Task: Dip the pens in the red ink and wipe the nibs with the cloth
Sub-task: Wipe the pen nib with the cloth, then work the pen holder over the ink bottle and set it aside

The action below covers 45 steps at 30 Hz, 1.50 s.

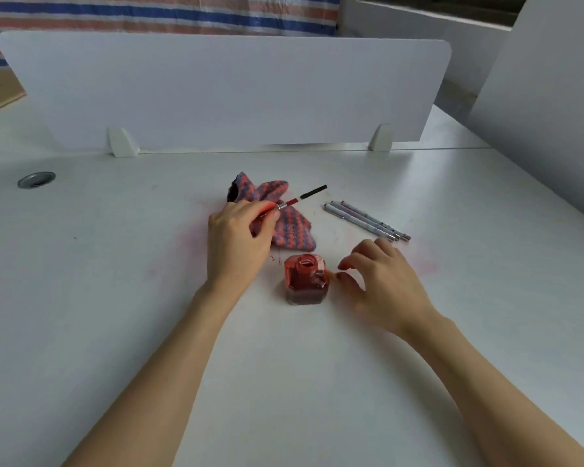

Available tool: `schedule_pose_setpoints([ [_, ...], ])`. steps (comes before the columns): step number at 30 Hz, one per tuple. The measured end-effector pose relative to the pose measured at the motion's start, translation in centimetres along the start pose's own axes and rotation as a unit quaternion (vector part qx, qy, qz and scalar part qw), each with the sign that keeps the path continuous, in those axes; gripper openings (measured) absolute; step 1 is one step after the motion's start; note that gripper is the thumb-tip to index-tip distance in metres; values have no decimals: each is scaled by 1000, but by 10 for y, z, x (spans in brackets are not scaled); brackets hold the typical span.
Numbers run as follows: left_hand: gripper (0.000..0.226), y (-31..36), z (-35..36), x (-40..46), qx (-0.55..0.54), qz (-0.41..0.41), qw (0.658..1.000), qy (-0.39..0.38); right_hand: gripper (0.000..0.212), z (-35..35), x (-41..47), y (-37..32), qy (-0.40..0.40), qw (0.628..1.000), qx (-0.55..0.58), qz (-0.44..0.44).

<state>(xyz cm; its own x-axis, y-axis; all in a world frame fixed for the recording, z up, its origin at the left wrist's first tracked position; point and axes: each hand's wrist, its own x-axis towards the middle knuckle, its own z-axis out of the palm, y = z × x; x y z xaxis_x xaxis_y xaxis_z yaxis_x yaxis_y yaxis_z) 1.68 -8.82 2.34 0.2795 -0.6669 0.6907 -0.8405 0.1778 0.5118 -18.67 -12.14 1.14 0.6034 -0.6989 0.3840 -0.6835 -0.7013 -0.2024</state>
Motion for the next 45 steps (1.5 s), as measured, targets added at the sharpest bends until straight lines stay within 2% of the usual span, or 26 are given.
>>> schedule_pose_setpoints([
  [3, 29, 3, 0, 5, -13, 4, 1000, 3, 19, 0, 9, 9, -24, 999, -44, 18],
  [6, 26, 1, -8, -12, -18, 13, 1000, 5, 22, 2, 13, 7, -35, 997, -28, 68],
  [7, 26, 2, -8, -10, -18, 12, 1000, -5, 21, 0, 17, 10, -21, 996, -16, 89],
  [9, 26, 22, -40, -61, 6, 29, 999, -12, 14, -8, -33, -15, 6, 994, 31, 103],
  [11, 24, 20, -45, -74, 5, 27, 999, -24, 8, -7, -45, -10, 71, 987, 84, 113],
  [18, 22, 20, -49, -74, 15, 49, 998, -44, 7, -21, -44, -9, 125, 979, 156, 50],
  [29, 24, 19, -54, -70, -1, 67, 995, -70, 13, -20, -45, -7, 115, 975, 186, 26],
  [39, 23, 19, -55, -71, -4, 66, 994, -81, 10, -21, -45, -10, 88, 950, 279, 109],
  [45, 24, 19, -56, -71, 0, 61, 995, -77, 13, -22, -46, -10, 89, 945, 293, 115],
])
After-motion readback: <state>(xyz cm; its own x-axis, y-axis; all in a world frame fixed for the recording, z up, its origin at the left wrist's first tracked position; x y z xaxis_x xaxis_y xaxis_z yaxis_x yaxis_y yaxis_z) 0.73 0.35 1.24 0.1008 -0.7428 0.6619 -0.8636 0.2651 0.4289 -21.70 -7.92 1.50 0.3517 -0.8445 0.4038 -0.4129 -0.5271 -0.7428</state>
